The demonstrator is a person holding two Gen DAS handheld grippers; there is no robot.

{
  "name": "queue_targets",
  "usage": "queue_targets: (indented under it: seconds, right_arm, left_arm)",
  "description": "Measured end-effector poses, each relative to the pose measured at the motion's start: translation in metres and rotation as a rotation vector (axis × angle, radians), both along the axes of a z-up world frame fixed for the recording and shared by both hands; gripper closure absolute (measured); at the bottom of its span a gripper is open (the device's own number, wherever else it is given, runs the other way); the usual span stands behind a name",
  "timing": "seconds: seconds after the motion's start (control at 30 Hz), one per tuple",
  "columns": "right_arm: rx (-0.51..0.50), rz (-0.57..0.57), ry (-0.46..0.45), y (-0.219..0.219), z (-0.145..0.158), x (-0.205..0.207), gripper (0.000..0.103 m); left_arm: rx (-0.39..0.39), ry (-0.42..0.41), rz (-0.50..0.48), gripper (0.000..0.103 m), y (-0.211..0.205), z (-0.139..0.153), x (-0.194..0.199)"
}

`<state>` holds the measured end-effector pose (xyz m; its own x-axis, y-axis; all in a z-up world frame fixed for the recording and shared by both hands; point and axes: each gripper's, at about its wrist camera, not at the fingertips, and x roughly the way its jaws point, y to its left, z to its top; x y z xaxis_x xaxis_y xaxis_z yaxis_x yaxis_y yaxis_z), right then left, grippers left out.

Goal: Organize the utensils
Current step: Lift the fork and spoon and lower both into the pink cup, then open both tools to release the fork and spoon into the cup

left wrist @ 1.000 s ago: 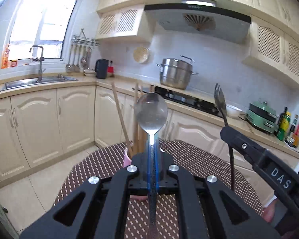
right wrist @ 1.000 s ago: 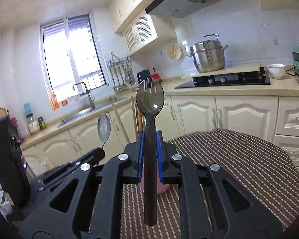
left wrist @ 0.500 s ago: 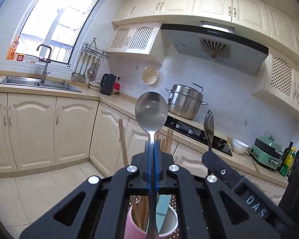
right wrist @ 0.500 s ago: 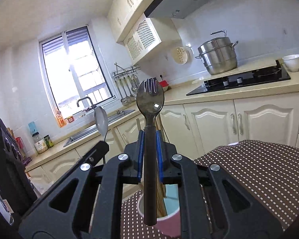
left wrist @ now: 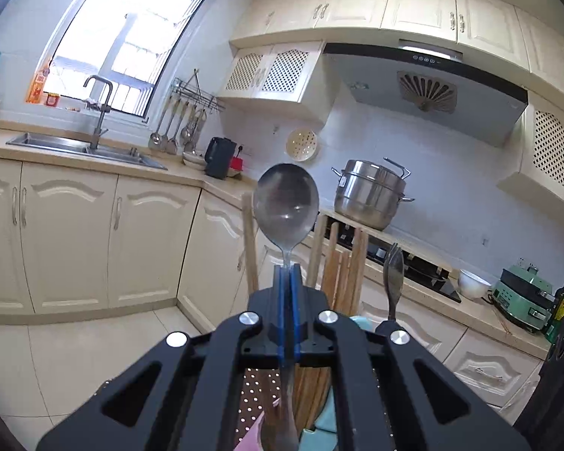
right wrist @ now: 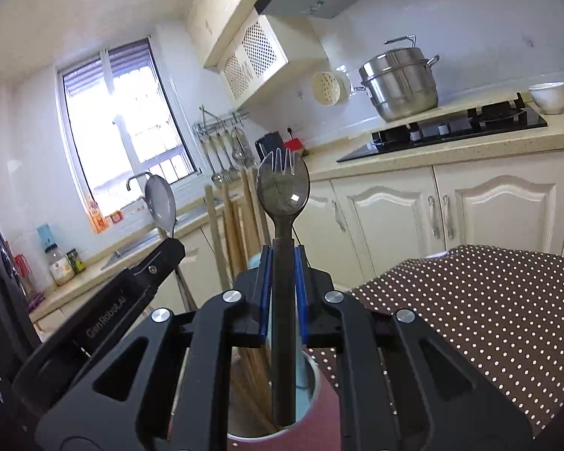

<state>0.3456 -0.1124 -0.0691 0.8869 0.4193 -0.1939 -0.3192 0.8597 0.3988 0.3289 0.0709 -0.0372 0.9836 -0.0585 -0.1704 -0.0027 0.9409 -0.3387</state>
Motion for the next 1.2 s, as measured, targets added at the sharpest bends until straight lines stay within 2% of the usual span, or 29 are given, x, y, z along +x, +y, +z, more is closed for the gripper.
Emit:
queue_targets:
  seconds: [0.13, 0.47, 0.6, 0.7, 0.77, 0.83, 0.9, 0.97, 1.03, 1.07, 1.13, 1.17, 1.2]
  right_arm:
    - [-0.008, 0.007, -0.008, -0.001, -0.002, -0.001, 0.091]
    - [-0.073, 0.044, 0.034, 0.001, -0.022, -0.005, 0.091]
    - [-0.095, 0.068, 0.056, 0.002, -0.028, -0.008, 0.091]
    - [-0.116, 0.077, 0.066, 0.003, -0.03, -0.011, 0.091]
    - [-0.131, 0.074, 0.072, 0.003, -0.031, -0.014, 0.091]
    - [-0.146, 0.083, 0.088, 0.004, -0.034, -0.017, 0.09]
    - [-0.16, 0.073, 0.084, 0.004, -0.034, -0.022, 0.089]
    - [-0.155, 0.068, 0.097, 0.002, -0.034, -0.026, 0.089]
    - [-0.136, 0.064, 0.118, -0.003, -0.034, -0.029, 0.086]
    - [-0.13, 0.06, 0.125, -0.006, -0.034, -0.03, 0.081]
    - [-0.122, 0.04, 0.134, -0.012, -0.032, -0.035, 0.066]
    - [-0.116, 0.025, 0.134, -0.014, -0.032, -0.038, 0.048]
    - [-0.103, 0.009, 0.131, -0.018, -0.031, -0.042, 0.046]
  left_arm:
    - [0.008, 0.005, -0.004, 0.099, 0.001, -0.01, 0.002]
    - [0.087, 0.039, -0.044, 0.099, -0.003, -0.026, -0.009]
    - [0.138, 0.047, -0.054, 0.099, -0.004, -0.034, -0.017]
    - [0.144, 0.066, -0.079, 0.098, -0.004, -0.038, -0.021]
    - [0.186, 0.081, -0.079, 0.098, -0.006, -0.041, -0.023]
    - [0.217, 0.094, -0.064, 0.09, -0.008, -0.044, -0.026]
    - [0.223, 0.104, -0.052, 0.071, -0.006, -0.045, -0.031]
    - [0.219, 0.106, -0.056, 0.07, -0.003, -0.044, -0.035]
    - [0.225, 0.113, -0.06, 0.07, -0.001, -0.042, -0.041]
    - [0.227, 0.115, -0.061, 0.07, -0.001, -0.041, -0.043]
    - [0.234, 0.118, -0.064, 0.066, 0.001, -0.04, -0.049]
    - [0.237, 0.119, -0.067, 0.063, 0.002, -0.039, -0.053]
    - [0.24, 0.116, -0.064, 0.063, 0.003, -0.039, -0.058]
